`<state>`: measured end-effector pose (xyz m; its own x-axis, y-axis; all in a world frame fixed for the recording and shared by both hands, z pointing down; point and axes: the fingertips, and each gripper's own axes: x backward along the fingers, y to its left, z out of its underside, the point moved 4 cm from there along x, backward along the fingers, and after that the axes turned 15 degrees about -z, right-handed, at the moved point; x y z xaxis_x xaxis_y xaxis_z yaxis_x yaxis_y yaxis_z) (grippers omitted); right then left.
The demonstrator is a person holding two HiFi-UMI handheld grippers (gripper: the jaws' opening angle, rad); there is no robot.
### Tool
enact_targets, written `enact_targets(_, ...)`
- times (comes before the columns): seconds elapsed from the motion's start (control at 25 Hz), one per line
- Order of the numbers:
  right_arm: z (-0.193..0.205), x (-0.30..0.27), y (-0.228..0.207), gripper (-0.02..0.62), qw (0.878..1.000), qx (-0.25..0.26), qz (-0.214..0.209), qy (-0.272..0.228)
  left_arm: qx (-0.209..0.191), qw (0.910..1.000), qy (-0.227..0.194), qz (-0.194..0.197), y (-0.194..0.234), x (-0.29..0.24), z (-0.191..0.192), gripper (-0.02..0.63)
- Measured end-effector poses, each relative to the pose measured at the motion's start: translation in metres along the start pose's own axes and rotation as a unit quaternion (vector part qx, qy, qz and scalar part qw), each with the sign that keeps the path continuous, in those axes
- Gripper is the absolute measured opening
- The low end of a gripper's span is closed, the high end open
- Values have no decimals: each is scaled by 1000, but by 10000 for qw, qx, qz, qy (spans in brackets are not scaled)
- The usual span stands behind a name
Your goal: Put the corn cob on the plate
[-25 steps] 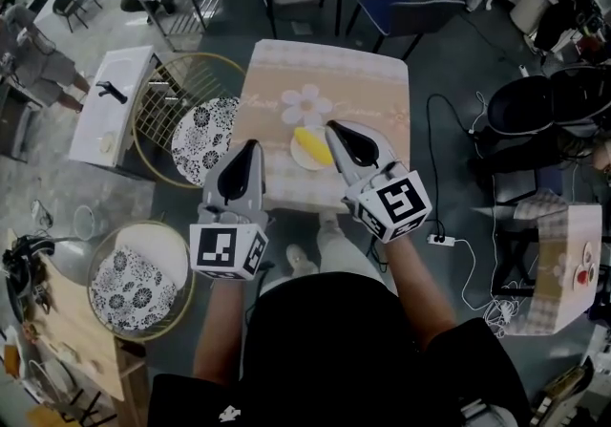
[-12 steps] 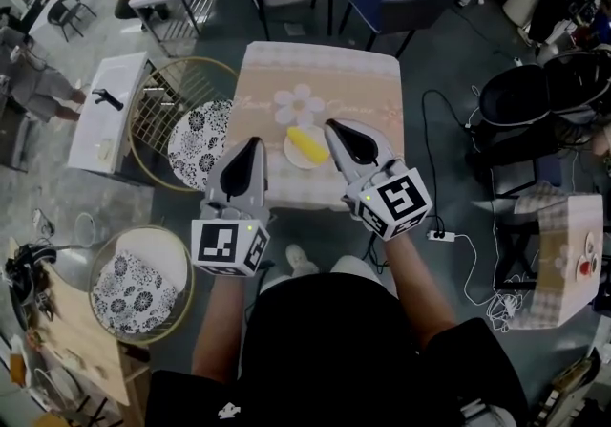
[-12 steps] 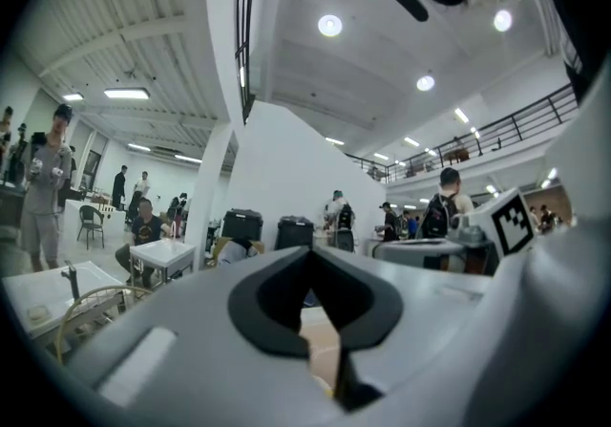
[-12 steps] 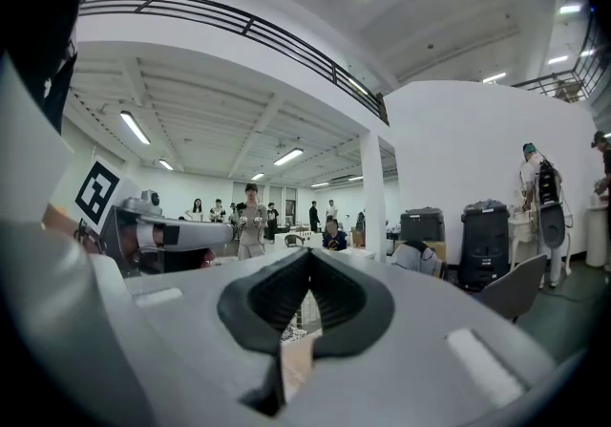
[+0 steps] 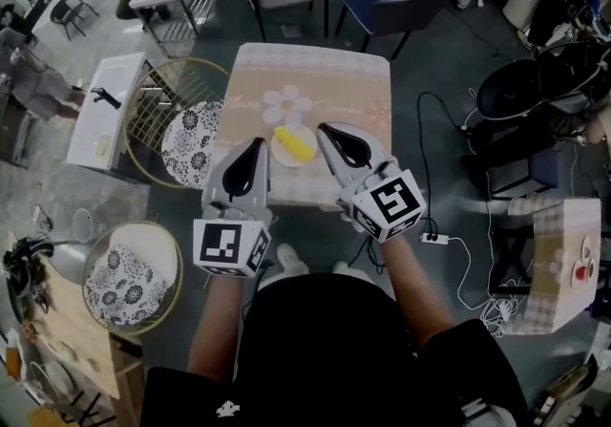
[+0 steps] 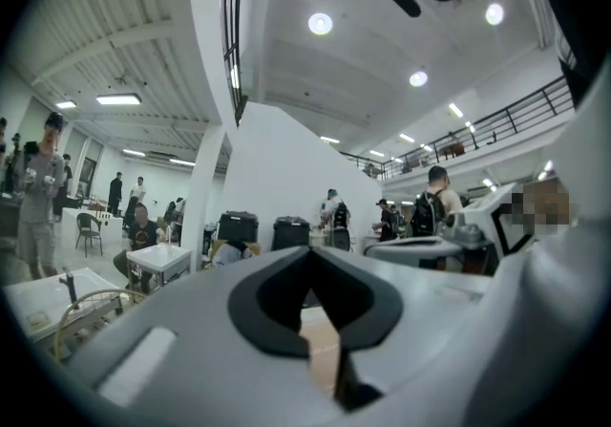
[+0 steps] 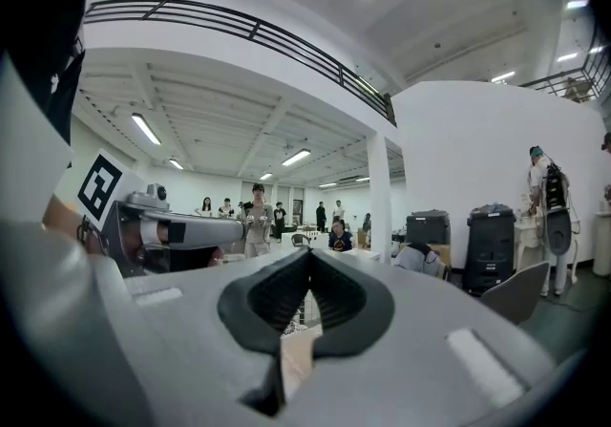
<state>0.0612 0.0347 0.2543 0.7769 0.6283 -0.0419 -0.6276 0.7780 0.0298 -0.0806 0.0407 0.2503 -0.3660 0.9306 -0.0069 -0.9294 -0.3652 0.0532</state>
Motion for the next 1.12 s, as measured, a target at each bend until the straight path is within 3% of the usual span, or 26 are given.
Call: enact_targets(1.12,-7,89,36,2,9989,62,-410,-237,-305,9988,-114,-358,-93,71,-10,8)
